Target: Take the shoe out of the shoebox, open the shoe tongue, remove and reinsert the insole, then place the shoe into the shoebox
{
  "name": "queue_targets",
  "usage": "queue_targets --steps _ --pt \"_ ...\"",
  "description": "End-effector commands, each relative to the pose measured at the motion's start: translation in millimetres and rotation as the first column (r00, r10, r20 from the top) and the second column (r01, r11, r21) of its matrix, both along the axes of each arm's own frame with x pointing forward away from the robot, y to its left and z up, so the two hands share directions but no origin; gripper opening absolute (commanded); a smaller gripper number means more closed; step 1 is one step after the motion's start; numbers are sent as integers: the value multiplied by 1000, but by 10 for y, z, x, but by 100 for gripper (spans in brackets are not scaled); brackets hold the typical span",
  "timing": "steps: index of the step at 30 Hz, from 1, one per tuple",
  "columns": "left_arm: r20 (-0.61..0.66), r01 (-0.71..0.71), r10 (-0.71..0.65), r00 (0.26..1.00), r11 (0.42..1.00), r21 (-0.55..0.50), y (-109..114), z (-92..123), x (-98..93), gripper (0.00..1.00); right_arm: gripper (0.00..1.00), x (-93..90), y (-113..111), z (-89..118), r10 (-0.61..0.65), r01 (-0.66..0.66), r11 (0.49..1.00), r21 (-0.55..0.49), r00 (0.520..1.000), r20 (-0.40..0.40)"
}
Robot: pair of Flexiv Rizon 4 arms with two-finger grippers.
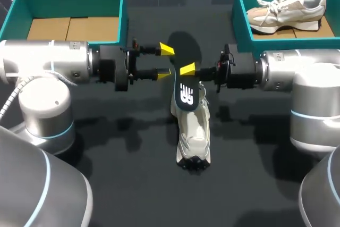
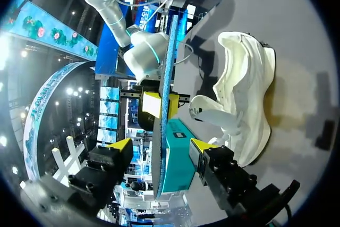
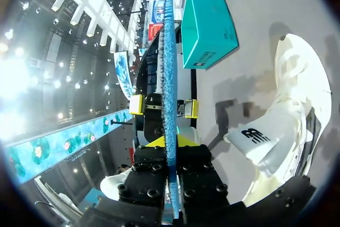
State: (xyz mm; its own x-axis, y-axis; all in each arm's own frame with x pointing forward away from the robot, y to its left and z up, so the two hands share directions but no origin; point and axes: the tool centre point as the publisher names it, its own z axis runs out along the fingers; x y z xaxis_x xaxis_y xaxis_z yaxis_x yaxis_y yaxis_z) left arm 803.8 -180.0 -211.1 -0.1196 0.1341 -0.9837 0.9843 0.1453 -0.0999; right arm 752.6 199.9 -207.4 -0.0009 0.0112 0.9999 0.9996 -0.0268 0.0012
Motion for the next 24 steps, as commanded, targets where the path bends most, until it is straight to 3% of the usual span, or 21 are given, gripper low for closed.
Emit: queue_targets --steps 1,3,24 --pt "5 0 0 1000 1000 -12 -107 -35 22 60 0 -4 49 -33 -1 1 1000 13 1000 1" --pt "1 6 -6 1000 1000 -17 -132 -47 24 50 0 -1 58 -38 1 -1 1000 18 1000 0" --pt "22 22 -21 1000 999 -41 -310 -136 62 39 0 23 151 -55 12 -12 1000 26 1000 -5"
